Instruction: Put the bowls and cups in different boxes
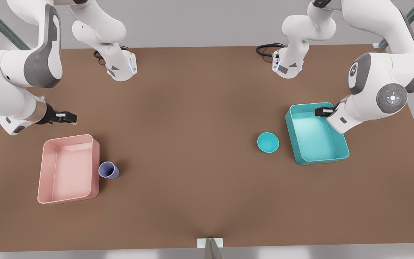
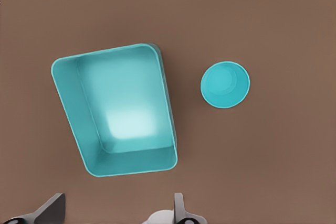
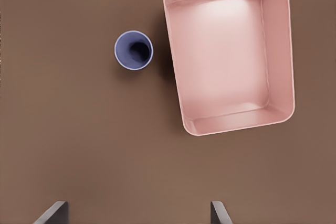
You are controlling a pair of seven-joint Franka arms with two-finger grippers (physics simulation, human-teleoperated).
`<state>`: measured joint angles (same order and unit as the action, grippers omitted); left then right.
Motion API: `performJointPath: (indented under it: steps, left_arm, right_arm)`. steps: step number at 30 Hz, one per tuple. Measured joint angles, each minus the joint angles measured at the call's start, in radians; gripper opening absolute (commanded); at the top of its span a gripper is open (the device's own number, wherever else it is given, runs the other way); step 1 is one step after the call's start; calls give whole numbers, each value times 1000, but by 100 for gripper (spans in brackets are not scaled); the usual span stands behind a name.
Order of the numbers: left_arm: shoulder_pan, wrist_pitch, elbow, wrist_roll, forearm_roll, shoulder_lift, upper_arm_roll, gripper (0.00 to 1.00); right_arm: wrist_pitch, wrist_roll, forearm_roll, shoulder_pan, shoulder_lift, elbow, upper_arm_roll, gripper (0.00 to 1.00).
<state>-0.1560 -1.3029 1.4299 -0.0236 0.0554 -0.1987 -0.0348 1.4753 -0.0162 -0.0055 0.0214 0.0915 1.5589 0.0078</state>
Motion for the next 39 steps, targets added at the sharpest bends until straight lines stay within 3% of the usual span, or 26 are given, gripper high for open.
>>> performJointPath:
  steps: [3, 7, 9, 16, 29, 30, 32, 33, 35, 39]
  left_arm:
    - [-6, -32, 5, -11, 2, -26, -2, 100]
    - [-249, -165, 72, -31, 61, -214, 0, 100]
    - [-302, -264, 113, -45, 78, -277, 0, 100]
    - [-349, -675, 436, -94, 94, -278, 1, 100]
    - [-409, -909, 562, -219, 148, -331, 20, 100]
    - [-409, -916, 563, -229, 153, -340, 20, 89]
    - [-407, -926, 564, -248, 163, -348, 18, 43]
    - [-408, -929, 564, -261, 169, -348, 18, 32]
    - [-407, -930, 562, -295, 191, -344, 18, 21]
    - [-409, -906, 543, -343, 188, -313, 18, 21]
  right_arm:
    - [30, -1, 0, 1, 4, 0, 0, 100]
    - [92, -3, -12, -64, 154, -29, 1, 100]
    - [141, -7, -17, -143, 242, -61, 1, 100]
    - [373, -37, -21, -190, 393, -7, -2, 100]
    - [561, -74, -21, -171, 509, 36, -11, 100]
    - [565, -76, -21, -170, 517, 36, -11, 100]
    - [570, -80, -21, -170, 530, 35, -11, 100]
    - [573, -81, -21, -170, 535, 35, -11, 100]
    - [576, -84, -20, -170, 544, 35, -11, 100]
    - [580, -89, -20, -162, 563, 37, -11, 100]
